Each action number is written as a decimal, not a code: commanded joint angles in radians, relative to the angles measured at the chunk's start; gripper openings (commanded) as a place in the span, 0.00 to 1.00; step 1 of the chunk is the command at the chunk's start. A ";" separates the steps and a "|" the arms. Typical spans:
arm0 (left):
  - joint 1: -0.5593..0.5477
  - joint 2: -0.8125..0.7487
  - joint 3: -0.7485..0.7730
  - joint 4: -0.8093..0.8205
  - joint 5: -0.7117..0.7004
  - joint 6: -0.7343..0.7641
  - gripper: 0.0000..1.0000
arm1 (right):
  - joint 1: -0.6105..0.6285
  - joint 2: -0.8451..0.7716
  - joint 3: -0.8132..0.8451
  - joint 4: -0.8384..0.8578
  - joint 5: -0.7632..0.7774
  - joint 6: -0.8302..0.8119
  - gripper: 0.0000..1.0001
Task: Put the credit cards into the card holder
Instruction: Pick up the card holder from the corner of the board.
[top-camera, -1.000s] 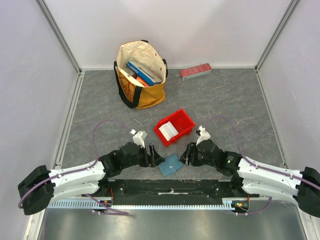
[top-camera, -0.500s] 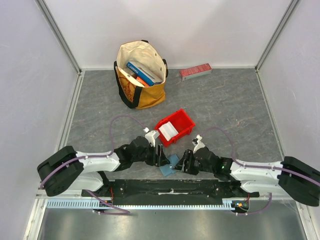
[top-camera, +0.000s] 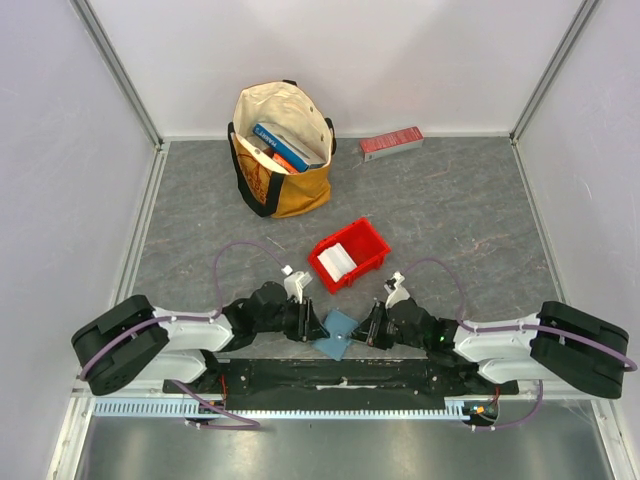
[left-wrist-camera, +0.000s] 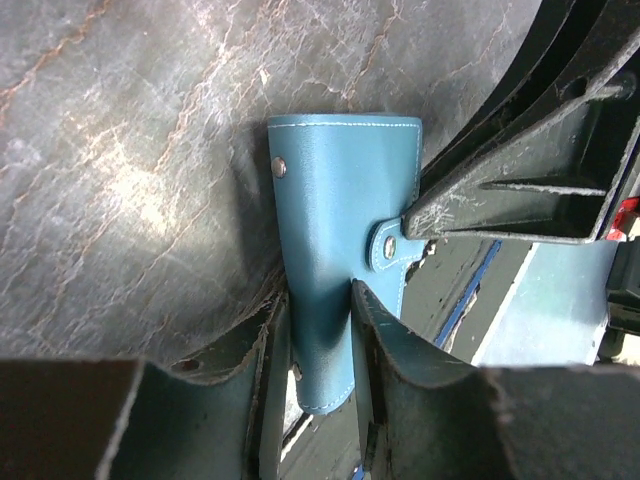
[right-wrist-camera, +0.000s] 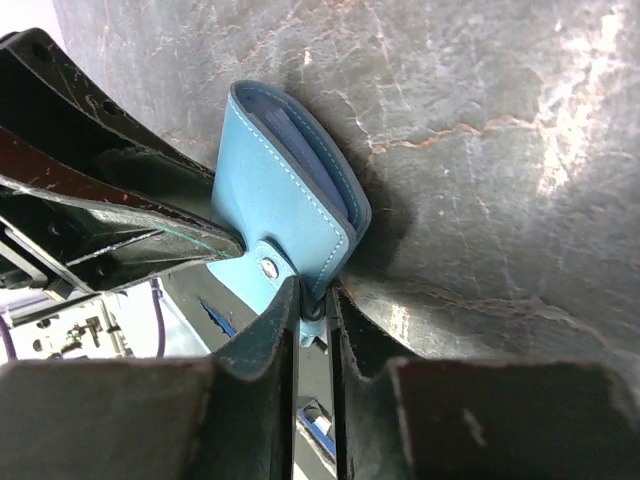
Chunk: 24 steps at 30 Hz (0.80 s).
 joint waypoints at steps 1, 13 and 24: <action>-0.012 -0.068 -0.011 0.049 0.076 -0.043 0.35 | 0.007 -0.039 0.015 0.096 0.046 -0.057 0.15; -0.010 -0.084 -0.013 0.232 0.174 -0.045 0.53 | 0.006 -0.099 -0.038 0.096 0.063 -0.055 0.14; -0.010 0.016 0.008 0.261 0.189 -0.048 0.35 | 0.006 -0.020 -0.038 0.194 0.032 -0.061 0.15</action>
